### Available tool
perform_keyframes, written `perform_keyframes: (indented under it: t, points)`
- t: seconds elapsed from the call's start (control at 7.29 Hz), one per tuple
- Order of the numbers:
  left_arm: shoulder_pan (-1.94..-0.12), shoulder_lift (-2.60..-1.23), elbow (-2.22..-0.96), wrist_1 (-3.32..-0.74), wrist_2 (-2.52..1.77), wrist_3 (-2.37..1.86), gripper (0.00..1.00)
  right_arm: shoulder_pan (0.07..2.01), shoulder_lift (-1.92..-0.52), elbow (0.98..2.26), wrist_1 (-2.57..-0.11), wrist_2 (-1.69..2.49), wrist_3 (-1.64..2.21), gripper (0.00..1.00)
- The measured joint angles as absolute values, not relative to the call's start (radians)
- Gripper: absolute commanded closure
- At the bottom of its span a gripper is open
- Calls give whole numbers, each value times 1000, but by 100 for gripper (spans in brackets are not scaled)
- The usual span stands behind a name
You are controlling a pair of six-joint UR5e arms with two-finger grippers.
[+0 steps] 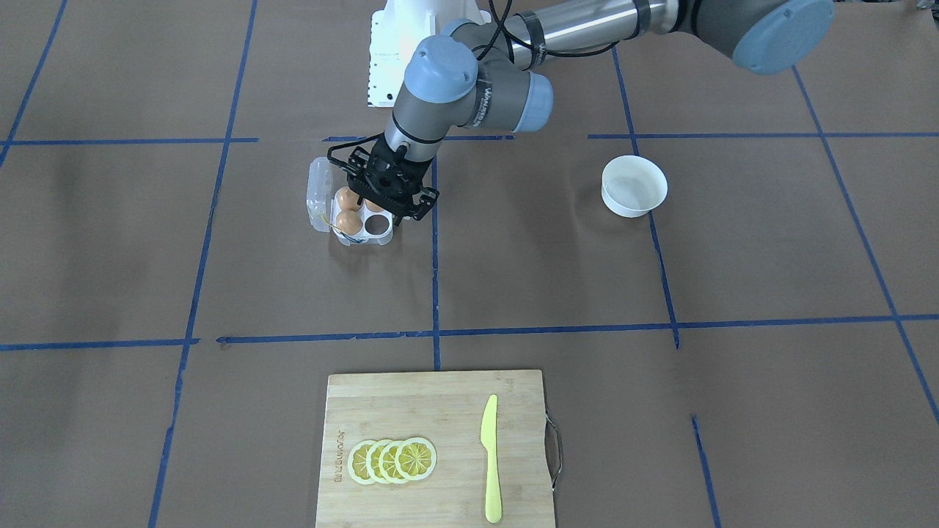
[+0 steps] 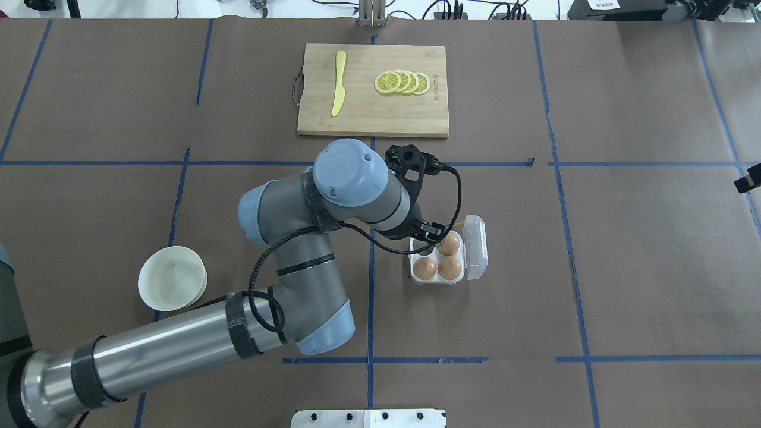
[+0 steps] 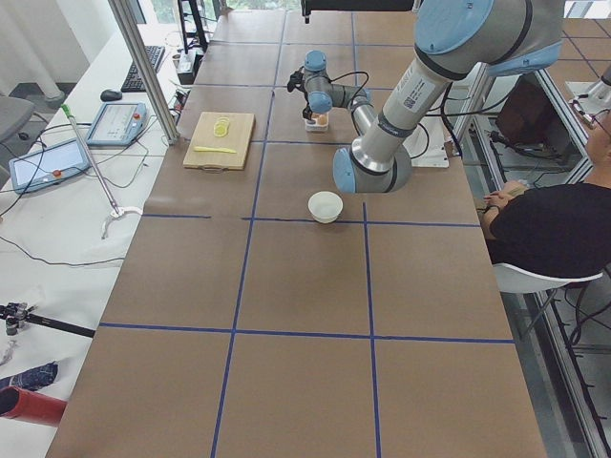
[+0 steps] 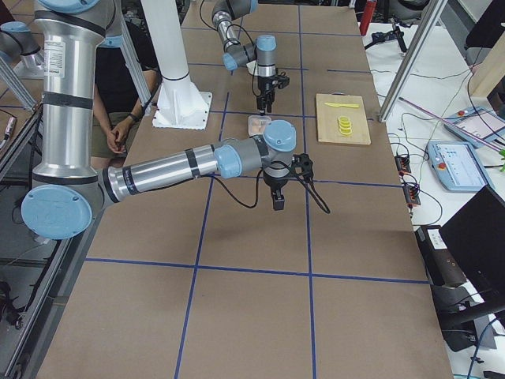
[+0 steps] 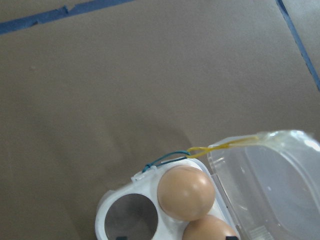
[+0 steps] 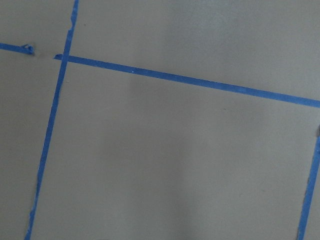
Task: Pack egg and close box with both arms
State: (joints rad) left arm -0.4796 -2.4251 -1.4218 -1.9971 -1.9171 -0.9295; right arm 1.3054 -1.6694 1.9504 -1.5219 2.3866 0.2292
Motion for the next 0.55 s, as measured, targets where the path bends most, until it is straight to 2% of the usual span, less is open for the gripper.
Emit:
perform_keyframes:
  t: [0.14, 0.27, 0.55]
  points:
    - [-533, -2358, -1481, -1976, -1932, -888, 28, 1306, -1671, 1950, -1522, 2384, 228, 0]
    - [-592, -2304, -1527, -1923, -1953, -834, 21, 1307, -1673, 1951, -1522, 2382, 227, 0]
    - [-731, -2169, -1635, -1782, -1967, -632, 19, 1312, -1678, 1953, -1522, 2370, 227, 0]
